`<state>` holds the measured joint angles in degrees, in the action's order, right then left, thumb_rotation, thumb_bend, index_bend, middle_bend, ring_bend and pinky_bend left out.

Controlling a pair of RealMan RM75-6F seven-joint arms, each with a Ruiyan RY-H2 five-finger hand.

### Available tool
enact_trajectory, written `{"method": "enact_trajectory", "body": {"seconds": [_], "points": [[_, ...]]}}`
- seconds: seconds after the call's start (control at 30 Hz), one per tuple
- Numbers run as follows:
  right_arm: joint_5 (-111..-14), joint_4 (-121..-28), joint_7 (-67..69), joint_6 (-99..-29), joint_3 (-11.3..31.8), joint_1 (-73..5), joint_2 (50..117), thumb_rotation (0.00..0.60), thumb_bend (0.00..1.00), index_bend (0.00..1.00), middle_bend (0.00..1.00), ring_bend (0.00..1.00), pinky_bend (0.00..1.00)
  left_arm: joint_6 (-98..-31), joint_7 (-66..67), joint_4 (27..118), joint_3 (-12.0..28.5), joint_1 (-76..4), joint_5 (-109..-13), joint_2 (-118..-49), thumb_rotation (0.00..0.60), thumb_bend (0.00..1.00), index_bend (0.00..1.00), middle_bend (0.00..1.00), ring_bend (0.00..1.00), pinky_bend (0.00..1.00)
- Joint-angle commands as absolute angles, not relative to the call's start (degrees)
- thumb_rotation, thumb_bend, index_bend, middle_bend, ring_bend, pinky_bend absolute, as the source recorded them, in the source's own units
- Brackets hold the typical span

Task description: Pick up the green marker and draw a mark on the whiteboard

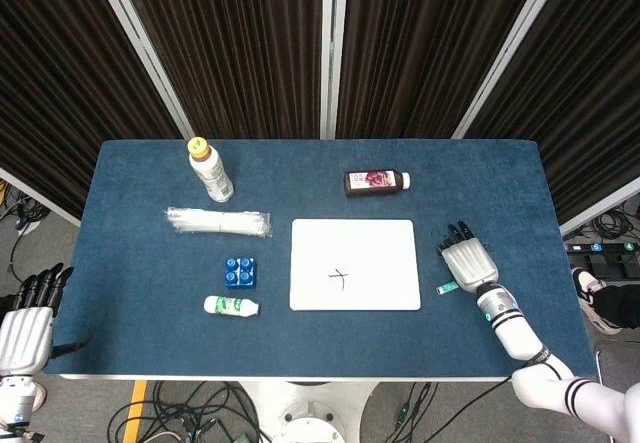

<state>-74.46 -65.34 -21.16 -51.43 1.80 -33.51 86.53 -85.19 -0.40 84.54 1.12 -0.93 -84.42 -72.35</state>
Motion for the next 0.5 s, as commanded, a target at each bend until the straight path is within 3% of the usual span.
{"method": "enact_trajectory", "body": {"seconds": [0.03,0.3,0.5], "points": [[-73.8,-71.02,-21.12,-55.66,2.34,-31.14,83.61,0.6,0.43,0.19,0.19,0.0,0.0,-85.23,-0.47,84.51,1.21,-1.01,-84.45,-72.35,0.6,0.0,0.03,0.0,0.0,0.0],[-80.58,-87.11,-10.83,-74.9,0.53,-19.94,71.71,0.6,0.43,0.19,0.21,0.0,0.0,-84.81,-1.01,83.85,1.38,-1.35,-84.23,-72.78,0.6,0.0,0.03,0.0,0.0,0.0],[-86.42,-90.18,-4.31,-86.57,-2.03,-12.3,67.09,0.6,0.43,0.19,0.24,0.01,0.0,-84.41,-0.4,83.97,1.52,-1.79,-84.18,-72.89,0.6,0.0,0.03,0.0,0.0,0.0]]}}
